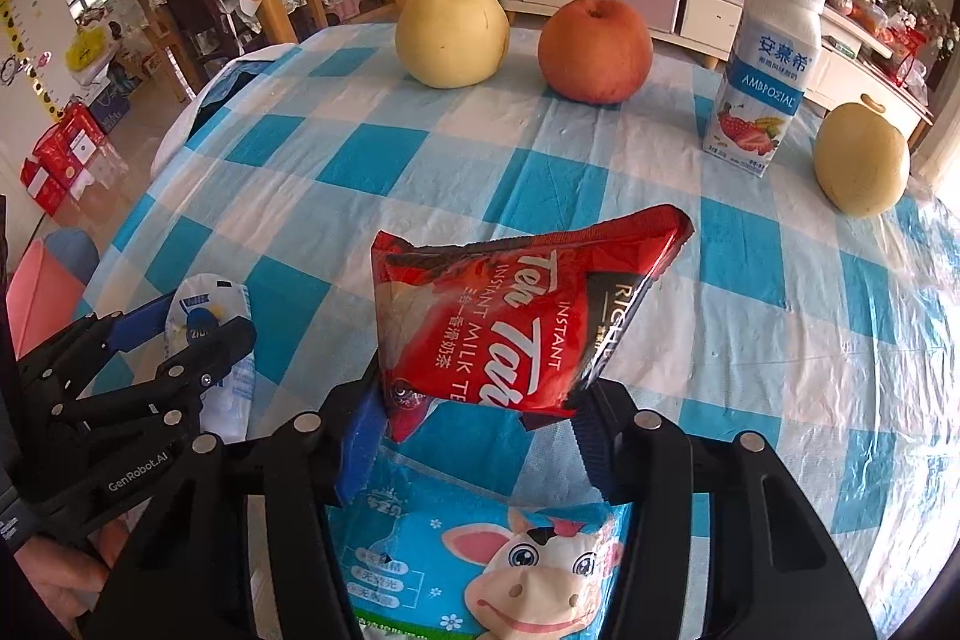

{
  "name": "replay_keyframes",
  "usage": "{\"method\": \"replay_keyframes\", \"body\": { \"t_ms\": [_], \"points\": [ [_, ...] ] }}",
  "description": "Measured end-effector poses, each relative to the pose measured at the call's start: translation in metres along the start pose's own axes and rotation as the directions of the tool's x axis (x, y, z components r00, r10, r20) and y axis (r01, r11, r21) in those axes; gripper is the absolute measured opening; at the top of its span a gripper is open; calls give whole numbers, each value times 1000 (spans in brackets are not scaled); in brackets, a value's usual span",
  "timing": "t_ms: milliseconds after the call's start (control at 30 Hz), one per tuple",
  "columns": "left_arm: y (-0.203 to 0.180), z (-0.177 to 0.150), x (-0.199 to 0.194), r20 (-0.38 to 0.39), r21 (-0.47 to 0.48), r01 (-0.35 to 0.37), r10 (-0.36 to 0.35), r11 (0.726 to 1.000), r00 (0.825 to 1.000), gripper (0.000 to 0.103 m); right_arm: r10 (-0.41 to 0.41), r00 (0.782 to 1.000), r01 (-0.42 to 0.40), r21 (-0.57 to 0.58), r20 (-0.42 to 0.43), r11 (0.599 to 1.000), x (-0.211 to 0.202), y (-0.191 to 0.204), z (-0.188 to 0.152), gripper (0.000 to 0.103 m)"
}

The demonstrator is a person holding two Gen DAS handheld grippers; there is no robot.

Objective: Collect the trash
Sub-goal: 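Grasp the crumpled clear bottle with the left tool while the right grasps the red Tea Tale wrapper, then carry bottle and red wrapper over the pink bucket and open both tools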

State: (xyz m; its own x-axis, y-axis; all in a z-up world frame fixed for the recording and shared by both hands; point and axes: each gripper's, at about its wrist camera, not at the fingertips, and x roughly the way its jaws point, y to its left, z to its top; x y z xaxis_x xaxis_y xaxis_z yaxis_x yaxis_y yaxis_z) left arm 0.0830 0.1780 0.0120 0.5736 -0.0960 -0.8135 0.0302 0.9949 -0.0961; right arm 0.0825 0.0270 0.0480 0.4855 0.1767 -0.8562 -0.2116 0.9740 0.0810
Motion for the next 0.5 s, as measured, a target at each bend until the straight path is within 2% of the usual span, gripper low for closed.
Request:
{"method": "replay_keyframes", "body": {
  "t_ms": [100,200,333,367,400,500],
  "points": [
    [3,-2,0,-14,-8,-19,19,1000,1000,72,1,1000,-1,-18,20,1000,-8,6,1,55],
    [1,-5,1,-25,13,-59,60,998,998,83,0,999,1,-37,45,999,-17,12,2,55],
    [-2,-9,2,-15,45,-86,87,995,996,83,9,997,-5,-57,72,998,-28,18,2,55],
    [-4,-10,2,-10,59,-94,95,994,995,83,10,997,-5,-64,76,998,-30,20,2,55],
    [-5,-12,2,-1,74,-98,98,992,995,75,11,997,-6,-69,79,998,-32,22,1,55],
    [-10,-14,-3,13,99,-77,76,992,997,63,16,996,-9,-78,89,997,-37,27,0,55]
  ]
}}
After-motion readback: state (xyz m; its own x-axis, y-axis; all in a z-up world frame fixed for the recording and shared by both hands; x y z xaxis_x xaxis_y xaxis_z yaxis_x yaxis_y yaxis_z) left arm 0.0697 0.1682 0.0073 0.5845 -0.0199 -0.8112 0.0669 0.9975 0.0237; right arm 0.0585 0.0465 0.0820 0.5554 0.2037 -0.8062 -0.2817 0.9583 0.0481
